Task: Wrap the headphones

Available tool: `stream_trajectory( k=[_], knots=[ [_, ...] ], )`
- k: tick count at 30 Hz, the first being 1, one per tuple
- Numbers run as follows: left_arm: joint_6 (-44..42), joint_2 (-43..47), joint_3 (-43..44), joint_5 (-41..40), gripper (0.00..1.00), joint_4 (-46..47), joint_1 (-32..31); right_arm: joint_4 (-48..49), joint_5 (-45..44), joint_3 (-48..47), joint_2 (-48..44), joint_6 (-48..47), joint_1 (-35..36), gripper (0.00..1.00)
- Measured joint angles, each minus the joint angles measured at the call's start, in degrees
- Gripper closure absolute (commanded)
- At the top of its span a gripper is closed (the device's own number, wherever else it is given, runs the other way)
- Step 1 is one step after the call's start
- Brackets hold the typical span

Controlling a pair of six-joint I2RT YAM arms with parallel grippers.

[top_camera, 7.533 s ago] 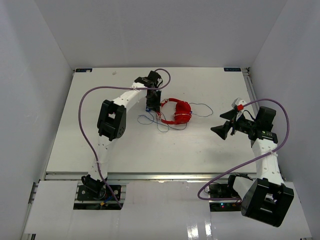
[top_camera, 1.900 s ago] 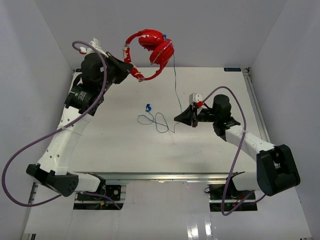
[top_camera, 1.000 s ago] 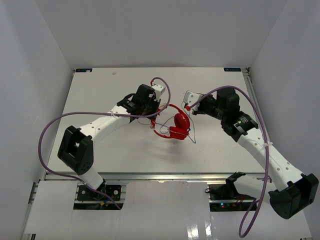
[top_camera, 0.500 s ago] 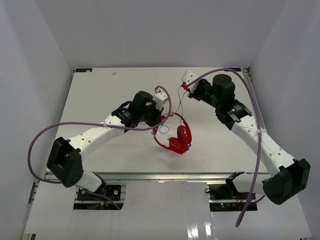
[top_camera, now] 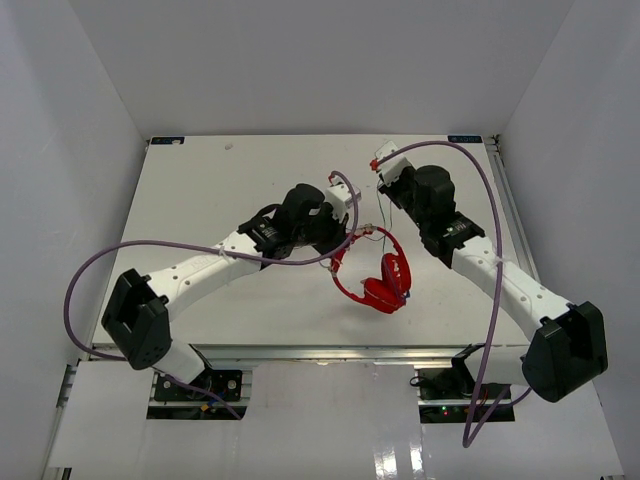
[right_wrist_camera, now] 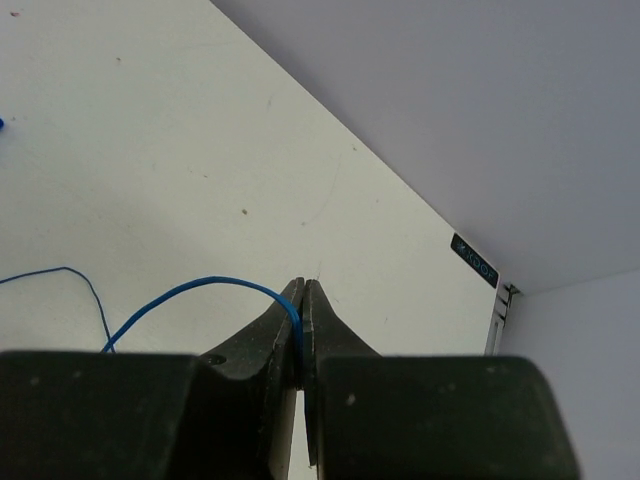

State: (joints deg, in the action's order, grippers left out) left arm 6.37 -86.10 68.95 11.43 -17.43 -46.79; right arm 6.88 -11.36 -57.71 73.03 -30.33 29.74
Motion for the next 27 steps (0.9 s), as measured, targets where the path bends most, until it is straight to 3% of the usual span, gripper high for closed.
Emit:
stream_trajectory(
  k=[7, 18, 27],
  knots=[
    [4.7, 7.8, -3.9, 1.5, 1.00, 3.9, -0.2, 1.0, 1.0, 2.4, 0.3, 6.8, -3.3, 0.92],
    [14.3, 17.6, -10.4, 1.4, 1.00, 12.6, -0.3, 2.3, 35.5, 8.3, -4.9, 17.3, -14.8, 0.92],
    [22.9, 19.1, -10.7, -0.4, 1.00, 20.5, -0.3, 11.7, 56.5, 14.1, -5.2, 29.7, -15.7, 0.92]
  ],
)
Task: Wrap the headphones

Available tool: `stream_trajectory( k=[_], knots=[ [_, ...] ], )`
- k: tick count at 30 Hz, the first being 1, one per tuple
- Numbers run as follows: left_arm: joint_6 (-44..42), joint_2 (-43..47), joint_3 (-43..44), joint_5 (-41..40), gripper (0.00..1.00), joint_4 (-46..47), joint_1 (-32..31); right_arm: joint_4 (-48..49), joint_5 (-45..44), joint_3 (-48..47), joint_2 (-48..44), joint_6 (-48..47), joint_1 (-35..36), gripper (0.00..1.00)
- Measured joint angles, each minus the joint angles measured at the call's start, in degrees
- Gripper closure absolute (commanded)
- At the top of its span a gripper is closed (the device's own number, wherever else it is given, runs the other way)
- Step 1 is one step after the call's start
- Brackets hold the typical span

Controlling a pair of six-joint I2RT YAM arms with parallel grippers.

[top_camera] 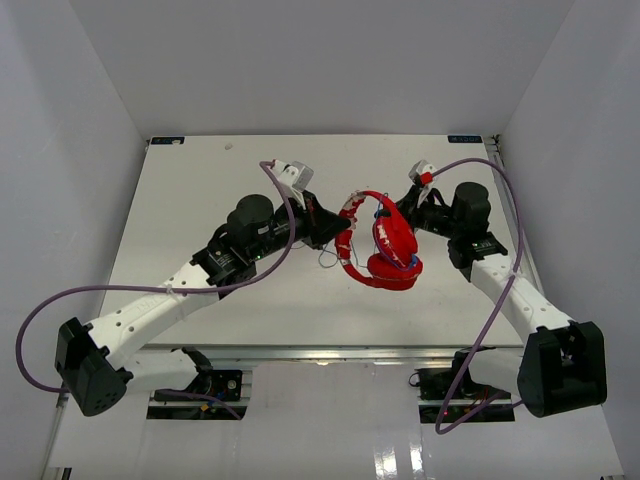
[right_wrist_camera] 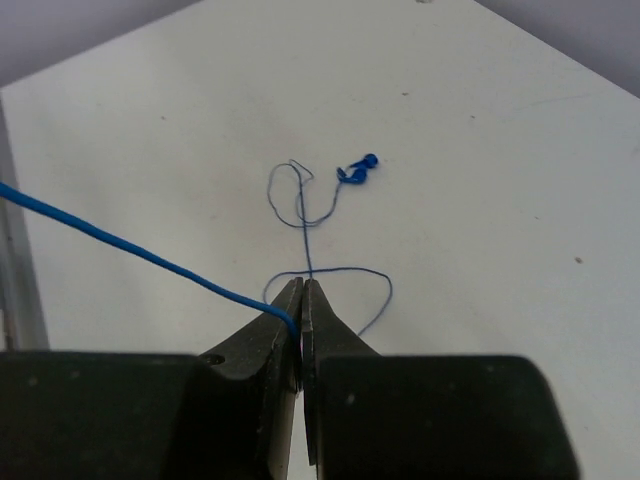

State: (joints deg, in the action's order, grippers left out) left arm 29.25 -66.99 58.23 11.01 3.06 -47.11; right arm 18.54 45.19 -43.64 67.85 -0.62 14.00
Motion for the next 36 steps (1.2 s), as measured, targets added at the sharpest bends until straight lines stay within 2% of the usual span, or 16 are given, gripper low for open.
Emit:
stream_trajectory(
  k=[2, 5, 10, 16, 27, 33, 36],
  knots=[
    [1.9, -0.2, 0.0, -0.3, 1.00, 1.3, 0.0, 2.6, 2.8, 0.2, 0.0, 2.7, -0.3, 0.91],
    [4.6, -1.2, 0.9, -0.5, 1.00, 2.6, 0.0, 7.1, 6.3, 0.4, 0.1, 7.2, -0.6, 0.84],
    [7.8, -3.5, 3.2, -0.6, 1.00, 3.4, 0.0, 12.9, 9.9, 0.4, 1.2, 12.8, -0.7, 0.57],
    [9.7, -4.8, 6.8, -0.7, 1.00, 2.7, 0.0, 20.0, 12.8, 0.2, 6.2, 18.3, -0.8, 0.40],
    [12.2, -4.8, 11.1, -2.3, 1.00, 0.7, 0.0, 37.7, 17.5, -0.1, 15.0, 27.5, -0.5, 0.38],
    [12.7, -5.9, 13.4, -3.3, 1.00, 0.3, 0.0, 41.3, 18.2, 0.6, 15.1, 28.5, 0.3, 0.23],
    [12.7, -6.6, 14.8, -3.7, 1.00, 0.3, 0.0, 42.2, 18.4, 1.3, 15.1, 28.8, 0.9, 0.21]
  ],
)
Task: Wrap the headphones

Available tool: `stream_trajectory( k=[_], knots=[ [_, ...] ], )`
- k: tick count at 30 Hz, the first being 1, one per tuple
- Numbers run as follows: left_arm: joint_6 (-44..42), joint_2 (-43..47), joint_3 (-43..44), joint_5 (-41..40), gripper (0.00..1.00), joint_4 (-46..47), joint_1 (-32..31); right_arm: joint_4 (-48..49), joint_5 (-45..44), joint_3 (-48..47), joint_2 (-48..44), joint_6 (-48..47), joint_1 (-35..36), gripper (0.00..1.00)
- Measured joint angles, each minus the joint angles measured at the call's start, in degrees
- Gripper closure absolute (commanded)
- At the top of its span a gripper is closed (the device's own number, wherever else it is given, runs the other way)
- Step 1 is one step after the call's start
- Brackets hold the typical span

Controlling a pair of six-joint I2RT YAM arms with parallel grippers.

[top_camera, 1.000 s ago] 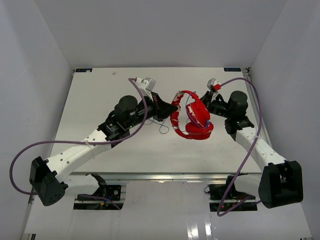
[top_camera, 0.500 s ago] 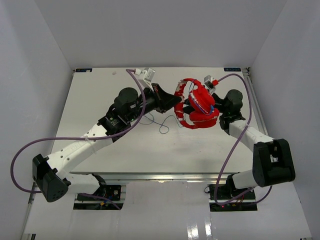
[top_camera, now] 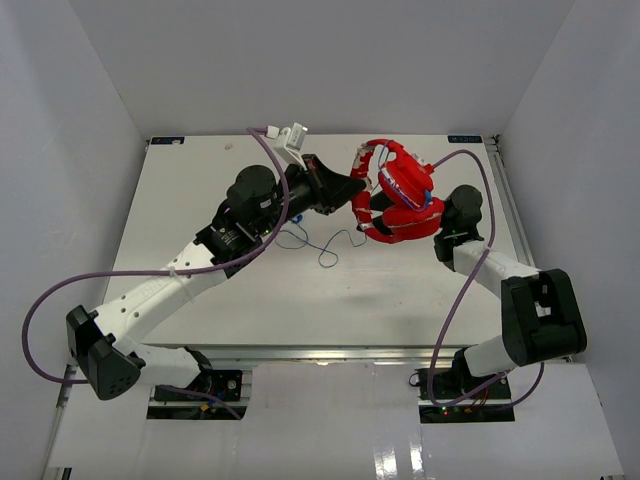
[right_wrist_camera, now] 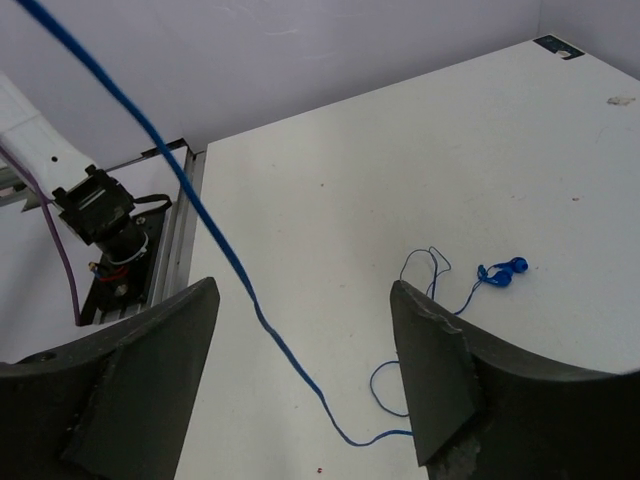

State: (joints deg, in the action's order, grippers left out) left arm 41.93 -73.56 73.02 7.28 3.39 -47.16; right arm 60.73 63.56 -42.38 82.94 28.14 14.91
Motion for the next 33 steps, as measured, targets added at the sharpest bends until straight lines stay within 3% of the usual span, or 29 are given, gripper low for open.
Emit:
stream_trajectory(
  k=[14, 19, 25, 29, 33],
  knots=[
    [0.6, -2.2, 7.8, -2.1, 1.00, -2.9, 0.0, 9.0, 1.2, 0.1, 6.4, 1.0, 2.7, 0.31],
    [0.6, -2.2, 10.8, -2.7, 1.00, -3.7, 0.0, 11.9, 4.2, 2.2, 8.7, 0.4, 3.2, 0.48],
    [0.3, -2.2, 12.9, -4.5, 1.00, -5.0, 0.0, 12.7, 6.3, 4.9, 8.7, -5.1, 4.3, 0.76],
    [0.0, -2.2, 14.1, -7.9, 1.00, -6.7, -0.1, 6.4, 5.4, 6.8, 4.3, -14.0, 6.7, 0.91],
    [0.5, -2.1, 13.9, -15.8, 1.00, -7.0, -0.3, -9.1, 1.6, 6.9, -2.7, -27.2, 12.8, 0.92]
  ],
)
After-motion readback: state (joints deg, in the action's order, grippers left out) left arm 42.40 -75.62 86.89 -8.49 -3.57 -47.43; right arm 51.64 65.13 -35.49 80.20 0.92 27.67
